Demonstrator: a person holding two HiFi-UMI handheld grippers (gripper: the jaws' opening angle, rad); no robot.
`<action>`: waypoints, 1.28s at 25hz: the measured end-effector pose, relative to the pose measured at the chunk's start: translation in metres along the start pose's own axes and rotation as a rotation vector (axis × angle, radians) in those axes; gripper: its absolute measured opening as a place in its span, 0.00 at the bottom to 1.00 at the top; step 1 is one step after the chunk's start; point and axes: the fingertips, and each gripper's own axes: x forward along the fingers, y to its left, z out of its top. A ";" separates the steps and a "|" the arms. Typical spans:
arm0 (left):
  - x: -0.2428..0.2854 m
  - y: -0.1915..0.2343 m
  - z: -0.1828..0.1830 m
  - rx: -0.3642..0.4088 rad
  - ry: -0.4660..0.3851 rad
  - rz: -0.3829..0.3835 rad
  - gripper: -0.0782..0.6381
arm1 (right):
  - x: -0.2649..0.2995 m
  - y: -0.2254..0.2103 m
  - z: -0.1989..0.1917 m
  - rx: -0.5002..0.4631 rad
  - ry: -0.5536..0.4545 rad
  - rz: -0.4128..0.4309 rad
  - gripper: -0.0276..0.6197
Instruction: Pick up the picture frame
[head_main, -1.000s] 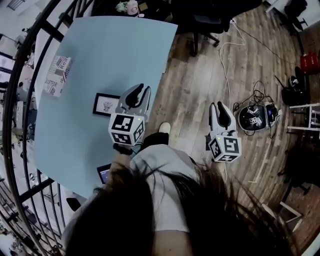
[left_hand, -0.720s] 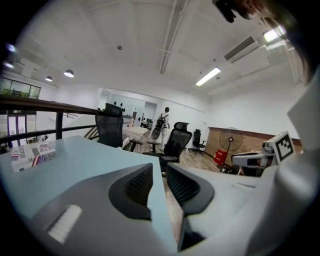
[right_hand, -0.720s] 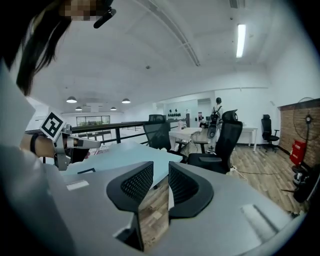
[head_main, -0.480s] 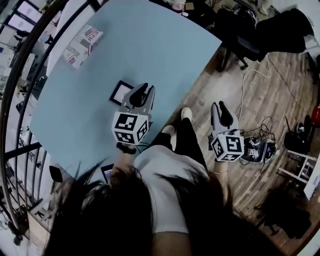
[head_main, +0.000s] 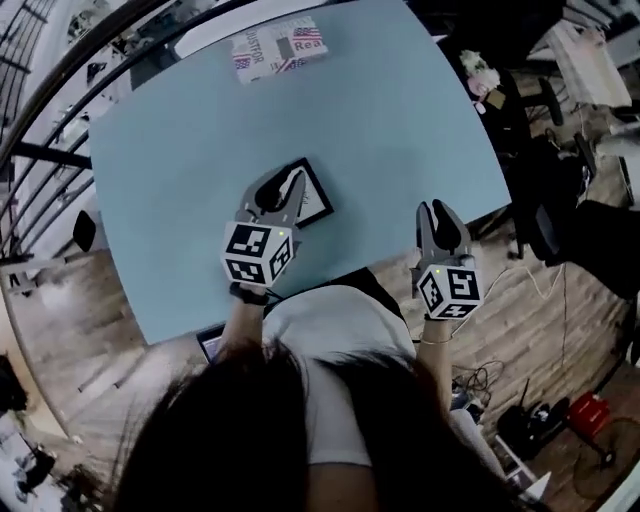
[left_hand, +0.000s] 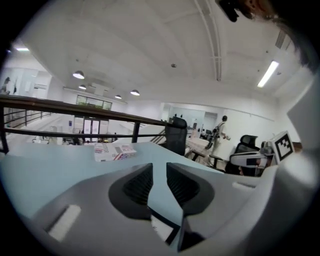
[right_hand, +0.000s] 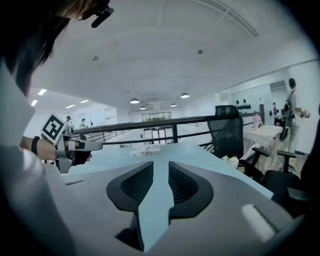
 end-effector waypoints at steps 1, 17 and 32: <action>-0.002 0.009 0.001 -0.017 -0.013 0.047 0.23 | 0.017 0.003 0.005 -0.016 0.004 0.053 0.15; -0.050 0.060 -0.007 -0.184 -0.061 0.502 0.23 | 0.139 0.055 0.028 -0.097 0.062 0.576 0.15; -0.057 0.076 -0.019 -0.238 -0.055 0.505 0.23 | 0.155 0.093 0.027 -0.079 0.089 0.633 0.15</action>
